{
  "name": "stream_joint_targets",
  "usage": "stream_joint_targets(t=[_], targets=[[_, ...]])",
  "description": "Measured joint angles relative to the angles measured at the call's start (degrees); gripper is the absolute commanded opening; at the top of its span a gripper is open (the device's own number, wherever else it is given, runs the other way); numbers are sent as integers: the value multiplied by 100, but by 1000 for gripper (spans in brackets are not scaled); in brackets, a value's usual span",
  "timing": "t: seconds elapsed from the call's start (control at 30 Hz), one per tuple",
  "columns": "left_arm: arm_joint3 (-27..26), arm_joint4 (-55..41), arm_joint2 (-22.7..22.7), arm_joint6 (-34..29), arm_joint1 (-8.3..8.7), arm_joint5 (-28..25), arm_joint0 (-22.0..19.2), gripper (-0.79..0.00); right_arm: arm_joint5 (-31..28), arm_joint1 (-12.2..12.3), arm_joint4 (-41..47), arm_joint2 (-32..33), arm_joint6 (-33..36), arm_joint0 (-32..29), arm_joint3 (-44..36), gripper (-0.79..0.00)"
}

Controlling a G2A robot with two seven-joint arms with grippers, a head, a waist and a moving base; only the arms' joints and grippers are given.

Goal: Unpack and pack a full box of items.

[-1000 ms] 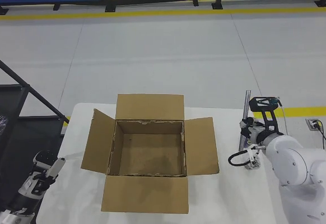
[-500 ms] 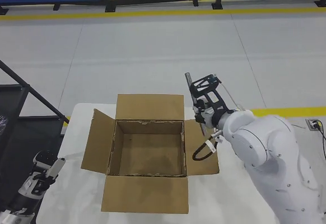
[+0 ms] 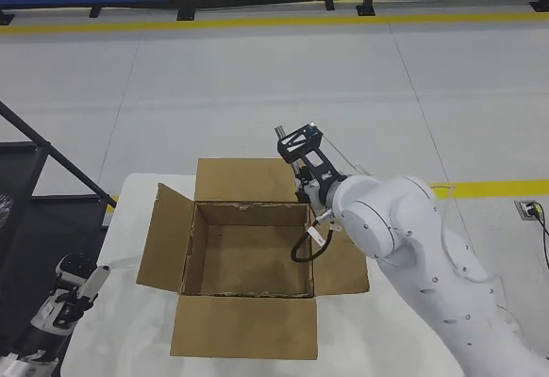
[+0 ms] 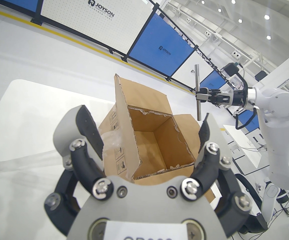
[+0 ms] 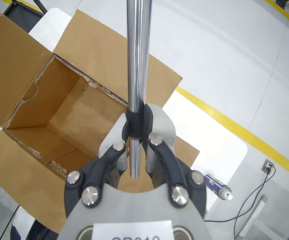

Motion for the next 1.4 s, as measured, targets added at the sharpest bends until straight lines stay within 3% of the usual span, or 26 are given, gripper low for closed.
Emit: stream_joint_targets(t=[0.27,0.4,0.77,0.97,1.4], targets=[[0,0,0,0,0,0,0,0,-55,-5,32,-29,-61,-40,5,-785],[0,0,0,0,0,0,0,0,-615,-96,377,-332,-340,79,382,-785],[0,0,0,0,0,0,0,0,-1875,-760,1500,-1801,-369,1261,2733,-785],[0,0,0,0,0,0,0,0,-2588,-1037,1907,-2250,-428,1410,3554,-785],[0,0,0,0,0,0,0,0,-3030,-1790,2217,-3075,-751,1492,5262,-785]])
